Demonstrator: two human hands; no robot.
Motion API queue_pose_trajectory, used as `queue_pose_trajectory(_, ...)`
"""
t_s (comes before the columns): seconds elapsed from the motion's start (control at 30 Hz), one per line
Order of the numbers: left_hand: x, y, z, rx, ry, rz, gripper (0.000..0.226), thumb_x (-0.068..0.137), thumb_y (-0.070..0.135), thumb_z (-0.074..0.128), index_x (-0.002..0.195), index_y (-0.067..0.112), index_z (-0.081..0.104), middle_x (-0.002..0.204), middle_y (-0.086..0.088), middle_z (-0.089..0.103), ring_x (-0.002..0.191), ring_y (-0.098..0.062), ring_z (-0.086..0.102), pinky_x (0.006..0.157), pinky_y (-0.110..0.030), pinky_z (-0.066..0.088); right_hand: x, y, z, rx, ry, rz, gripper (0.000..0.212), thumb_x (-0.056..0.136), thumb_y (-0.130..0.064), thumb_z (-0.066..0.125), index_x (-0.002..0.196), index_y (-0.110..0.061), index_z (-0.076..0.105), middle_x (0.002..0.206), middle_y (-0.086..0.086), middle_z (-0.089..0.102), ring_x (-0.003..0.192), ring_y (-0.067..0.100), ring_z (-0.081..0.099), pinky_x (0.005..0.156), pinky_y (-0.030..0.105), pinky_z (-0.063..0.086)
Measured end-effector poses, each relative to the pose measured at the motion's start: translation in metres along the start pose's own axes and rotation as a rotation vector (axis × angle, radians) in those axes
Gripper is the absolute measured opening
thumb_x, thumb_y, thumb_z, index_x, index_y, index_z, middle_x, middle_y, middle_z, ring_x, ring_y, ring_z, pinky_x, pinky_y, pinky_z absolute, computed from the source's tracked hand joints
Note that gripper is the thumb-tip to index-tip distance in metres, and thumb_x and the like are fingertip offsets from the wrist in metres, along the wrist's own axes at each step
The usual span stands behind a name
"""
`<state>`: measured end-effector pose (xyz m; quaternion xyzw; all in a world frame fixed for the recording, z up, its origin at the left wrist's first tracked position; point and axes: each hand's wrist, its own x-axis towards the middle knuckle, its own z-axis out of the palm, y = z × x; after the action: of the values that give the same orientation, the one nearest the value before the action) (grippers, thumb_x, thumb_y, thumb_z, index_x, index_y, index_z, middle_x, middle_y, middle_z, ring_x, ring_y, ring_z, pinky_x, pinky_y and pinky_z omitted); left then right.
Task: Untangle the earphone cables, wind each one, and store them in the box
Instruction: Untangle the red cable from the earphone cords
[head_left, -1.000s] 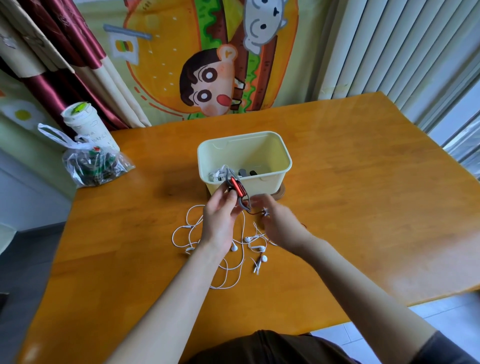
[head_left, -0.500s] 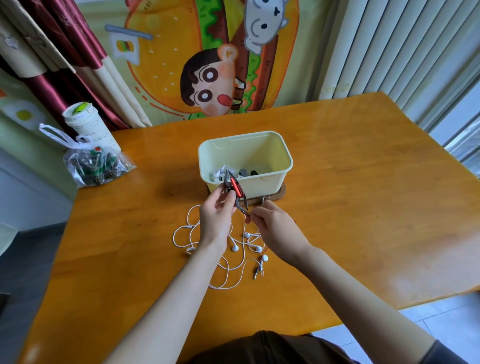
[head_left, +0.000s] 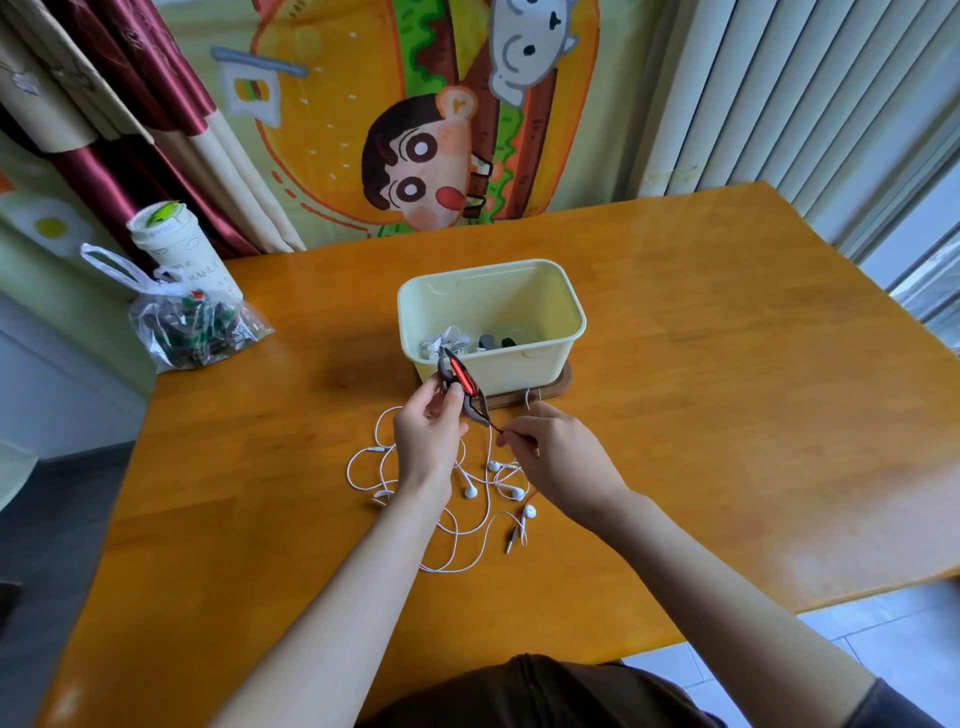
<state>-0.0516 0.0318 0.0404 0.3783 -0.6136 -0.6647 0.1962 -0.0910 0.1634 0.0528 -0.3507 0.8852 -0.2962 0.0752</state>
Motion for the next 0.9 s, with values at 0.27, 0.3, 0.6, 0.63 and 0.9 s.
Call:
queue_pose_trajectory(0.27,-0.004,-0.007,-0.002,0.482,-0.13,0.427,0.034,0.09,0.007,0.062,0.124,0.007,0.062,0.11,-0.005,0.065,0.101,-0.019,0.061,0.08,-0.013,0.046,0.007,0.0,-0.011,-0.06,0.101,-0.063,0.023,0.096,-0.02,0.049,0.092,-0.015,0.071,0.088,0.001,0.058,0.077,0.02,0.054,0.068,0.032,0.042)
queue_pose_trajectory(0.3,-0.004,-0.008,-0.002,0.523,-0.162,0.43,0.036,0.09,0.006,0.062,0.125,0.007,0.061,0.114,-0.008,0.064,0.104,-0.021,0.061,0.084,-0.017,0.046,0.009,0.003,-0.014,-0.113,0.106,-0.05,0.023,0.097,-0.024,0.048,0.096,-0.016,0.07,0.095,0.002,0.06,0.087,0.021,0.053,0.074,0.033,0.041)
queue_pose_trajectory(0.6,-0.008,-0.005,-0.009,0.473,-0.668,0.124,0.028,0.095,0.012,0.056,0.114,0.031,0.064,0.113,0.004,0.069,0.107,-0.015,0.062,0.097,-0.034,0.049,0.016,0.028,-0.027,-0.302,0.178,-0.053,0.016,0.092,-0.024,0.058,0.1,-0.013,0.066,0.115,0.009,0.055,0.106,0.03,0.05,0.091,0.043,0.039)
queue_pose_trajectory(0.63,-0.009,-0.003,-0.01,0.402,-0.711,0.04,0.027,0.095,0.014,0.056,0.112,0.033,0.064,0.112,0.004,0.07,0.107,-0.016,0.063,0.097,-0.038,0.049,0.016,0.03,-0.027,-0.293,0.193,-0.056,0.014,0.091,-0.023,0.059,0.098,-0.014,0.066,0.113,0.009,0.056,0.105,0.03,0.051,0.09,0.043,0.04)
queue_pose_trajectory(0.9,-0.011,0.004,-0.014,0.208,-0.798,-0.115,0.027,0.096,0.011,0.052,0.118,0.021,0.063,0.112,-0.006,0.069,0.107,-0.026,0.063,0.095,-0.048,0.048,0.014,0.032,-0.03,-0.213,0.259,-0.067,0.008,0.09,-0.02,0.062,0.092,-0.014,0.066,0.108,0.009,0.058,0.099,0.028,0.053,0.084,0.038,0.041)
